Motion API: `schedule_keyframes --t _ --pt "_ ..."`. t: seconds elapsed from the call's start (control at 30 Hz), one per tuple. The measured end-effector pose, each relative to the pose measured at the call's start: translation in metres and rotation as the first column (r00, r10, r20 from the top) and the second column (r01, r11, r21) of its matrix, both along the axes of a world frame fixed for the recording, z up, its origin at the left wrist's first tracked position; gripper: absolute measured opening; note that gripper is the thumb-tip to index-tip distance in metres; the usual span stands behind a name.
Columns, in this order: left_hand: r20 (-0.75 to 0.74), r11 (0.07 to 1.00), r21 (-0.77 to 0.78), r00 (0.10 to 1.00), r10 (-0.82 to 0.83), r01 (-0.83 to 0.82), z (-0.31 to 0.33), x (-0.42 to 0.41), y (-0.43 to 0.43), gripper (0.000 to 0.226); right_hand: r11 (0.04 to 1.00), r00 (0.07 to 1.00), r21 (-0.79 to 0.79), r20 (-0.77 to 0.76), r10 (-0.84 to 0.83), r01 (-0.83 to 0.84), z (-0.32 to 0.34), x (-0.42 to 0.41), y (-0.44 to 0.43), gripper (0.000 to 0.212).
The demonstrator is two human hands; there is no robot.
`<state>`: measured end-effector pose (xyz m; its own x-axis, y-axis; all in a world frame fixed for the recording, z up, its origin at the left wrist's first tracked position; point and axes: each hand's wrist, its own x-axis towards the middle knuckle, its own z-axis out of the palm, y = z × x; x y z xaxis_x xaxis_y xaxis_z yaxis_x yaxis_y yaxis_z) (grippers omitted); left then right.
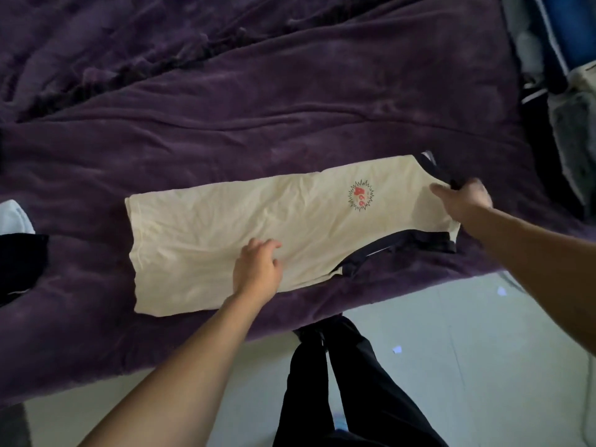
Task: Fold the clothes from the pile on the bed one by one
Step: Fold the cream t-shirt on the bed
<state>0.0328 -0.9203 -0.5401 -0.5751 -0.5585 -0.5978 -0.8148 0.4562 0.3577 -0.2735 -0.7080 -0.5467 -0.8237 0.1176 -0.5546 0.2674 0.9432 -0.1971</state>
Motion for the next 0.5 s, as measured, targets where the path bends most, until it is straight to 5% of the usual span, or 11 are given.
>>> schedule_keyframes --t 0.1,0.2,0.3,0.5 --pt "0.048 0.969 0.106 0.973 -0.228 0.222 -0.021 -0.023 0.029 0.04 0.983 0.98 -0.06 0.102 -0.168 0.175 -0.023 0.004 0.001 0.07" --pt "0.132 0.939 0.15 0.935 -0.329 0.309 -0.027 -0.022 0.042 0.043 0.948 0.975 -0.237 0.11 -0.192 0.213 -0.017 0.012 0.003 0.048" --pt "0.105 0.951 0.19 0.958 -0.266 0.244 -0.017 -0.005 0.039 0.04 0.95 0.997 -0.31 -0.065 0.031 -0.05 0.024 0.024 -0.01 0.029" --pt "0.167 0.988 0.15 0.986 0.01 -0.035 0.009 0.042 0.018 0.028 0.8 0.885 -0.397 -0.077 0.46 -0.45 0.077 0.095 -0.088 0.046"
